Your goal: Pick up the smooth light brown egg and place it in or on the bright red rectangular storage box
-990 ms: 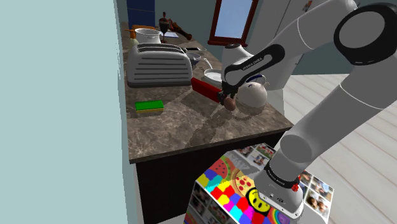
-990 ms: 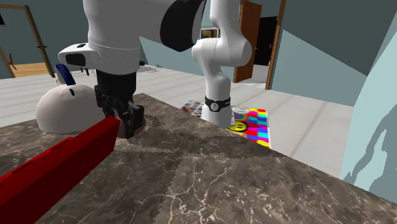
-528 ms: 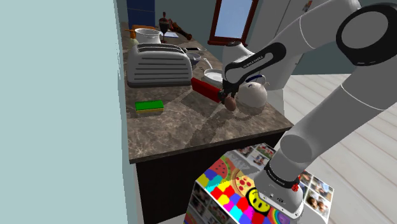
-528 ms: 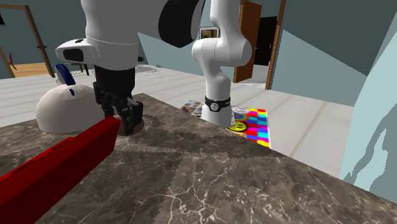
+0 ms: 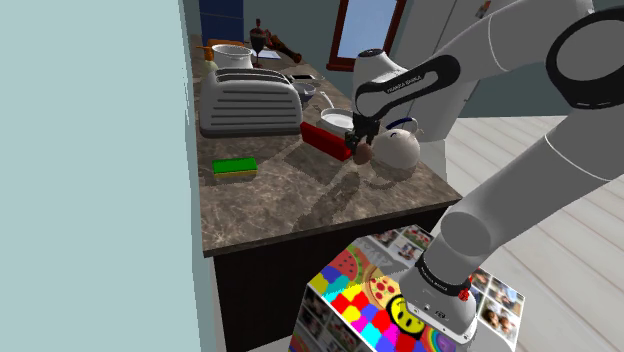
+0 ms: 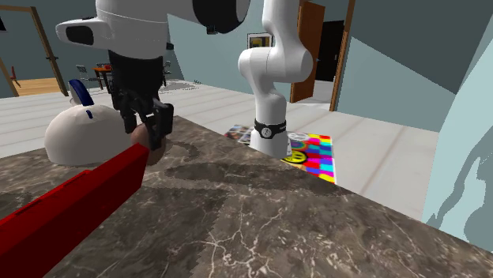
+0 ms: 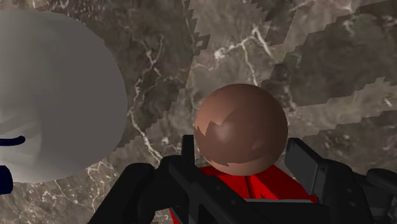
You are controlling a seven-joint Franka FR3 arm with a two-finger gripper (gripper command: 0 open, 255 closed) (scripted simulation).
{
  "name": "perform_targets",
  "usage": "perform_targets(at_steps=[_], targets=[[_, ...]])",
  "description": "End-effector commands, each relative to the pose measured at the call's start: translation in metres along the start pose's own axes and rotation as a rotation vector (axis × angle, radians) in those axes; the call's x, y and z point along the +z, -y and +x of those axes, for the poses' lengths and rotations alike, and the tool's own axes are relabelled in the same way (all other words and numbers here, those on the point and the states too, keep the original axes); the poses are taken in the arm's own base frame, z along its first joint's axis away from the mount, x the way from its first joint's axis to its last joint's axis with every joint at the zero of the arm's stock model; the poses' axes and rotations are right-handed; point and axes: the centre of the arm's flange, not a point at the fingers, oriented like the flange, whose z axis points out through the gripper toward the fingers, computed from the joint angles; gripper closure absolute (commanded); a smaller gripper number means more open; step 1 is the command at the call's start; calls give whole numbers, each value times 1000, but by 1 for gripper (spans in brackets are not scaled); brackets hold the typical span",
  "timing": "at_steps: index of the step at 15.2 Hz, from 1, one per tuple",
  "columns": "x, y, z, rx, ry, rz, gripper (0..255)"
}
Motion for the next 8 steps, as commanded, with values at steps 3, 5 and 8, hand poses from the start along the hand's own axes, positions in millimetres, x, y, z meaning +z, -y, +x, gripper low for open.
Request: perform_targets(at_steps=[3, 5, 8], targets=[[-20, -5, -1, 0, 0, 0, 255], [-31, -8, -1, 0, 0, 0, 255], [-46, -12, -1, 0, 0, 0, 255]])
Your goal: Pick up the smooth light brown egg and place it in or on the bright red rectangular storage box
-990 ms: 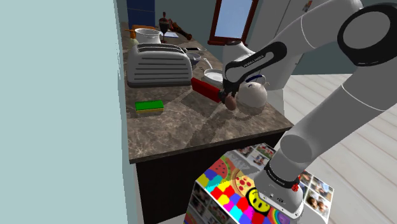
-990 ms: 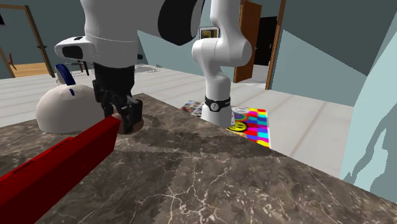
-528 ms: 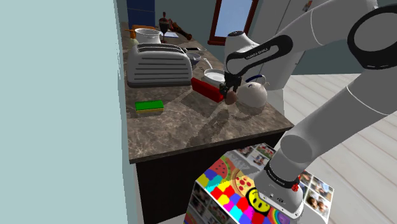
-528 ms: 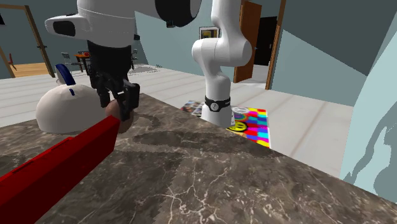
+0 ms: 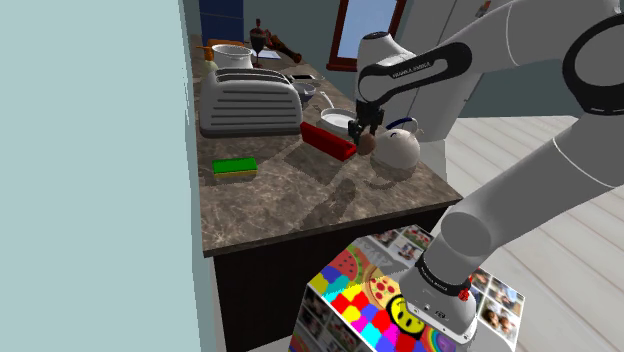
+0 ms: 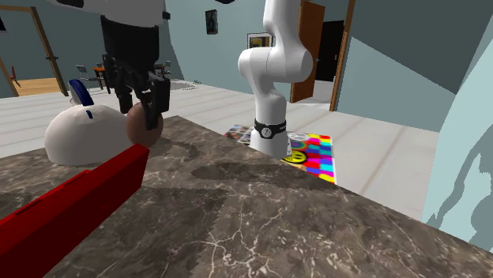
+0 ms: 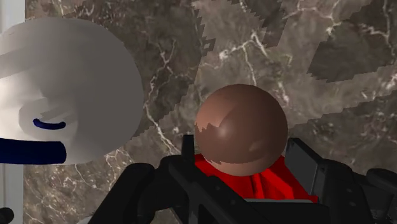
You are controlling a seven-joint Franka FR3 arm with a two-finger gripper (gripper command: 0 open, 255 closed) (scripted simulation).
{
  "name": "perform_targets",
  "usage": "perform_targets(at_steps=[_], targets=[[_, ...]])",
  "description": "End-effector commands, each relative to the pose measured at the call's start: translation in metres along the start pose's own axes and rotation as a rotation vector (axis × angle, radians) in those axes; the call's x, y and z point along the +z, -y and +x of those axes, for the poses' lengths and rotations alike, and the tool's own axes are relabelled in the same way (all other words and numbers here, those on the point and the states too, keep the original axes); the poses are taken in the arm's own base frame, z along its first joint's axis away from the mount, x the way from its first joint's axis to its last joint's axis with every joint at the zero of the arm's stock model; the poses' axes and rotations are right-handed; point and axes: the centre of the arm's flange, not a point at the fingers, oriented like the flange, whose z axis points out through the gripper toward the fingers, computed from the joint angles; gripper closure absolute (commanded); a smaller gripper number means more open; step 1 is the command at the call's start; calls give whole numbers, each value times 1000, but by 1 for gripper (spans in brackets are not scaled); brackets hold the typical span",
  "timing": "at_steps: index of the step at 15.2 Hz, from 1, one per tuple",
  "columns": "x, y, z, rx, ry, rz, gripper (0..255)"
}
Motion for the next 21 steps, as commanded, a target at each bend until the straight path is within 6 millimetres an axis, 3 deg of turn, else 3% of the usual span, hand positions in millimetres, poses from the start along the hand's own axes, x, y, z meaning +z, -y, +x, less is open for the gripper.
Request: perform_targets(at_steps=[1, 14, 21], targets=[[-10, -3, 0, 0, 0, 0, 255], [-73, -20, -1, 0, 0, 0, 255], [-81, -6, 90, 0, 0, 0, 255]])
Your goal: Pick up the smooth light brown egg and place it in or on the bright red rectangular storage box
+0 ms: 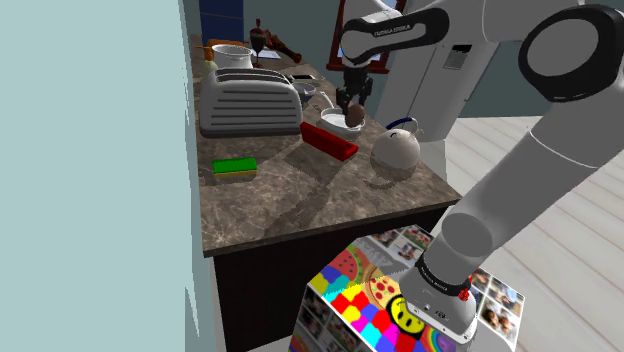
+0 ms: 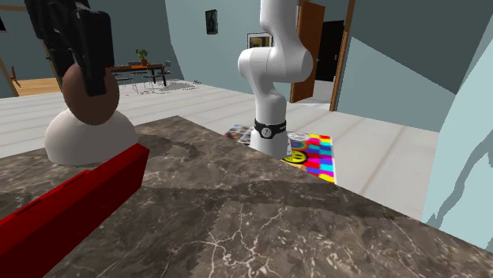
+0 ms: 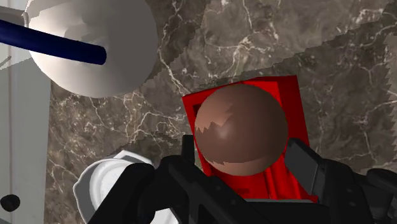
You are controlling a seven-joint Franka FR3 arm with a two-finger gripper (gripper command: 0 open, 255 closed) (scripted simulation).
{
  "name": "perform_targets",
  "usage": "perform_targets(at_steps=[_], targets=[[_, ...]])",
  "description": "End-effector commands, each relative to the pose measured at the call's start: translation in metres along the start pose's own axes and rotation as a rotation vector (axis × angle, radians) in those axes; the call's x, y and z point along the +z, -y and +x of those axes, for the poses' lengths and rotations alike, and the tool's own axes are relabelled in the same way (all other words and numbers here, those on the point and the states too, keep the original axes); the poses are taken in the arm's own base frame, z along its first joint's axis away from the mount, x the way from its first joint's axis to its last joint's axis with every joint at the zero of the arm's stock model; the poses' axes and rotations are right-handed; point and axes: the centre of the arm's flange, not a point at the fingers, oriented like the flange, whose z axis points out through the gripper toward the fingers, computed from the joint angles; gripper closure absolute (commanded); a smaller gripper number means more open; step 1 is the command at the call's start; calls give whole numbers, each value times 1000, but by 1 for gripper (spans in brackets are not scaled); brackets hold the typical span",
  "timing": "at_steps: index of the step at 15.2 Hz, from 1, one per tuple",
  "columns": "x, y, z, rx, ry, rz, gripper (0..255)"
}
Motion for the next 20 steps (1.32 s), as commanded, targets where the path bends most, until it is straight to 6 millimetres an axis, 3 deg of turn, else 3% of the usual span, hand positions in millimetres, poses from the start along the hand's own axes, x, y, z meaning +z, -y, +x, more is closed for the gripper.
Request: perform_targets(at_steps=[1, 5, 20], targets=[[-1, 4, 26, 0, -1, 0, 255], [-5, 12, 76, 0, -1, 0, 255], [67, 31, 77, 0, -1, 0, 255]])
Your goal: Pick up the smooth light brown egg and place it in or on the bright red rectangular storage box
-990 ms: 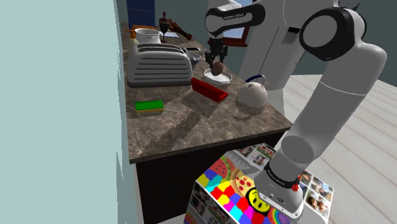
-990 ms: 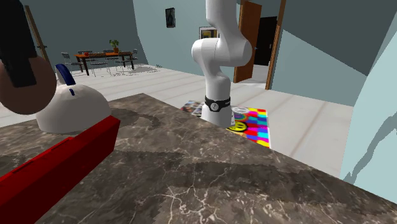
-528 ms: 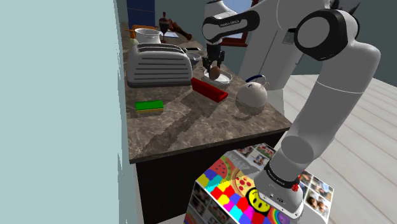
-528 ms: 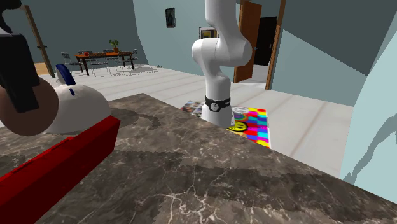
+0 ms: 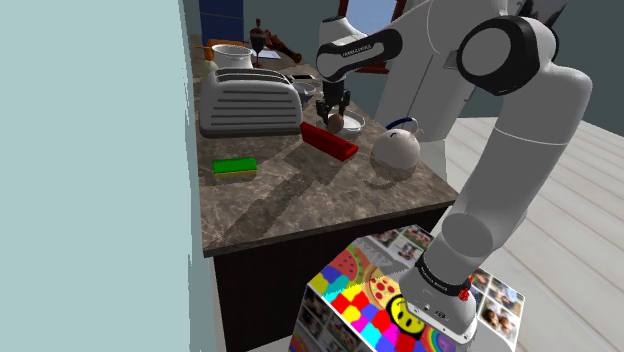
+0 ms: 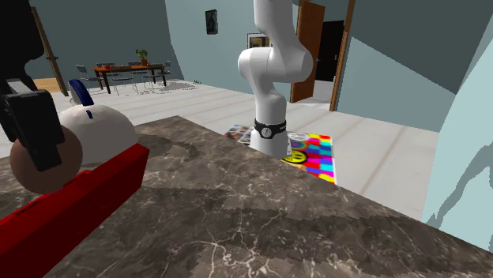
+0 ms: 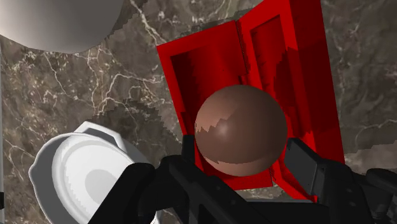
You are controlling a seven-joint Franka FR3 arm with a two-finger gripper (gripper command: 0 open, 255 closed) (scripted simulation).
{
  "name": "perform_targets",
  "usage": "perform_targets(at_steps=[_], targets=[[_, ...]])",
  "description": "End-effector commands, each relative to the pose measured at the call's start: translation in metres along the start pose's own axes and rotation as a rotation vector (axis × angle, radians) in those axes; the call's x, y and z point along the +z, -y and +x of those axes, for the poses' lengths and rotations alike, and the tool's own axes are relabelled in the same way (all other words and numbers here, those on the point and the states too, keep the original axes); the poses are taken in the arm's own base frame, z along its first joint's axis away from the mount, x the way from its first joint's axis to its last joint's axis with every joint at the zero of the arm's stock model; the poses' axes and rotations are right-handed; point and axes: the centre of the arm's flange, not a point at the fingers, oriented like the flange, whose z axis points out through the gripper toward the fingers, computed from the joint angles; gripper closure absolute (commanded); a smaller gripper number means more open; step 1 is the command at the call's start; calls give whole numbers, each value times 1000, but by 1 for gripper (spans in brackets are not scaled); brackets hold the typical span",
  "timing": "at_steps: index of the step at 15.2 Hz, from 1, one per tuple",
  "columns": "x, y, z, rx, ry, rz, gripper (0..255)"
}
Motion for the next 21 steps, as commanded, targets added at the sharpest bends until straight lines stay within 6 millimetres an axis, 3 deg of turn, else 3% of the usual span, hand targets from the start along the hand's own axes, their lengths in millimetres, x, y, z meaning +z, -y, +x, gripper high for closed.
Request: perform_targets(at_steps=[1, 6, 7, 12, 16, 21], targets=[[2, 1, 0, 0, -1, 0, 255], [2, 1, 0, 0, -1, 0, 255], [2, 1, 0, 0, -1, 0, 0], [2, 1, 0, 0, -1, 0, 0], [-48, 1, 0, 0, -1, 0, 0], [-48, 1, 0, 0, -1, 0, 0]])
